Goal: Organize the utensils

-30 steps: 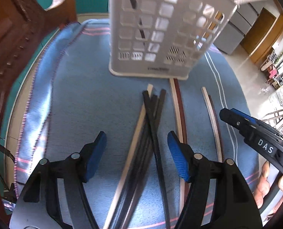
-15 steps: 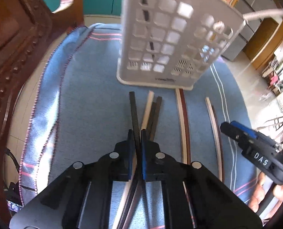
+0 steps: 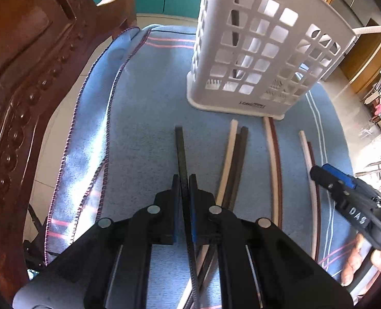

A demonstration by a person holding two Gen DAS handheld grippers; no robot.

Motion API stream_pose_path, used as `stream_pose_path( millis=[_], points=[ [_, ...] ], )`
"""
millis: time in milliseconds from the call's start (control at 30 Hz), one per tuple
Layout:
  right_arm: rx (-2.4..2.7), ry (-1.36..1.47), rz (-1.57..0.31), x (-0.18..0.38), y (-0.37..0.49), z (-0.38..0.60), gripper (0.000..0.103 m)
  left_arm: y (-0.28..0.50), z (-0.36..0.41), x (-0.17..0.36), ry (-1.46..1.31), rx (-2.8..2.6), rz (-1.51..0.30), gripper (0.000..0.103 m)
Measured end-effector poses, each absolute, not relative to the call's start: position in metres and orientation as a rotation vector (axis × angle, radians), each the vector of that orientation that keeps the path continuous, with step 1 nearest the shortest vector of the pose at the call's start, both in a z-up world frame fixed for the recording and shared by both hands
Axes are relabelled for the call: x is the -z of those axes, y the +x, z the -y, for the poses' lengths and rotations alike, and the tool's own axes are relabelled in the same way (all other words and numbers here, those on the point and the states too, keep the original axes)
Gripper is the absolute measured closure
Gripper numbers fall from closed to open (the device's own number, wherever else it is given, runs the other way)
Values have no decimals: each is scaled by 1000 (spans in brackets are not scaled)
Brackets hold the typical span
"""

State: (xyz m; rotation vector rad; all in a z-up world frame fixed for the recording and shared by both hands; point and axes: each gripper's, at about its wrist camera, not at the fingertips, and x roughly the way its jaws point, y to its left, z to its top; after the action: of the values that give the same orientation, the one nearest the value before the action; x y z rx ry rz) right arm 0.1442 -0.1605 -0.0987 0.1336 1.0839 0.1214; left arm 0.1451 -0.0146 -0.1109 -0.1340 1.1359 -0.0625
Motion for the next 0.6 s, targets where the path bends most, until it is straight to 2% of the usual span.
stream_pose_path(
  millis=[600],
  points=[
    [-93, 35, -1088, 96, 138, 156, 67, 155, 3, 127, -121, 32, -1154, 92]
  ],
)
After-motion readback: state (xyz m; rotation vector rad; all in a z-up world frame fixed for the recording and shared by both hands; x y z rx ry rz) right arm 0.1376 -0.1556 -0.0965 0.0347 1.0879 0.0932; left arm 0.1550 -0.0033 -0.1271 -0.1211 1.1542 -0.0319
